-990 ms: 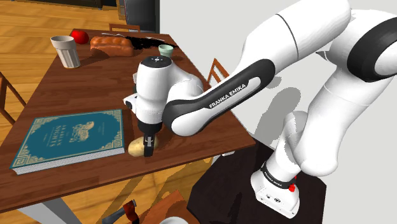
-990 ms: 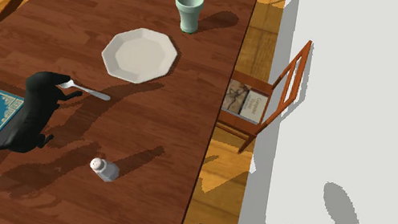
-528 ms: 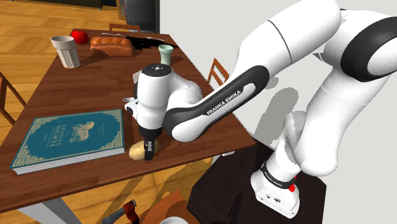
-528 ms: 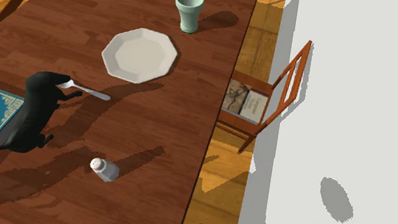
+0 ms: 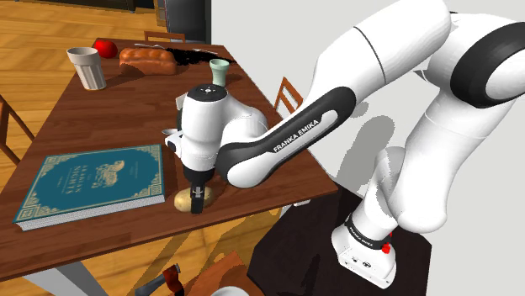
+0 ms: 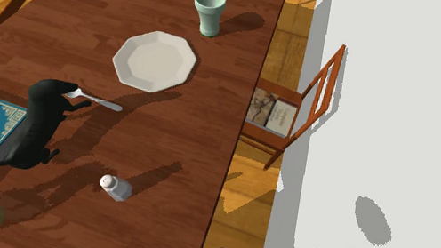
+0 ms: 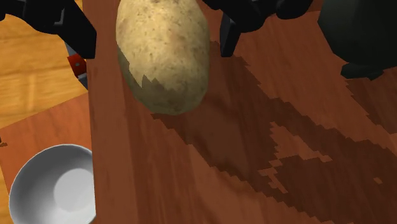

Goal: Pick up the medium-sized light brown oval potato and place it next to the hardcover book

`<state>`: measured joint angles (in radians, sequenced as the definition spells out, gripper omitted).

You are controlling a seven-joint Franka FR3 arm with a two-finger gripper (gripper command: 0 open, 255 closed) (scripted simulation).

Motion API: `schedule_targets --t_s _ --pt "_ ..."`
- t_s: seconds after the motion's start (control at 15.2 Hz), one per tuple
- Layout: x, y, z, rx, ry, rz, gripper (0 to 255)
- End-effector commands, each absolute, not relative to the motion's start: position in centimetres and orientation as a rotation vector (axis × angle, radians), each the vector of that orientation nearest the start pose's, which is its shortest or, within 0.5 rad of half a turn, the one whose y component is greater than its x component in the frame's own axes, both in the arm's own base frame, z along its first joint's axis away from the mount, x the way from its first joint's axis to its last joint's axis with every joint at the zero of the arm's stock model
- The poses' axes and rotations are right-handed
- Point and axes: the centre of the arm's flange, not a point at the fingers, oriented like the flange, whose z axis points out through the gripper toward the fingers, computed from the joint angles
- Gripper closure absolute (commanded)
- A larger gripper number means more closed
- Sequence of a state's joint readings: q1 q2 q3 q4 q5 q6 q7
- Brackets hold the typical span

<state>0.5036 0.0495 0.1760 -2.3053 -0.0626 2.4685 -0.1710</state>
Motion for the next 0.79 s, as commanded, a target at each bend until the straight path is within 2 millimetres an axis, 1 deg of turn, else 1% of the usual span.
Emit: schedule_targets --t_s 0.0,0.2,0.26,0.73 --pt "41.0 33.2 33.6 -2.829 -1.361 -0.187 0" --pt "40.6 33.0 37.5 -2.829 -1.361 -0.187 0" --pt "40.5 32.9 38.6 -2.829 -1.361 -0.187 0" --pt "40.5 32.9 38.6 -2.829 -1.361 -0.187 0"
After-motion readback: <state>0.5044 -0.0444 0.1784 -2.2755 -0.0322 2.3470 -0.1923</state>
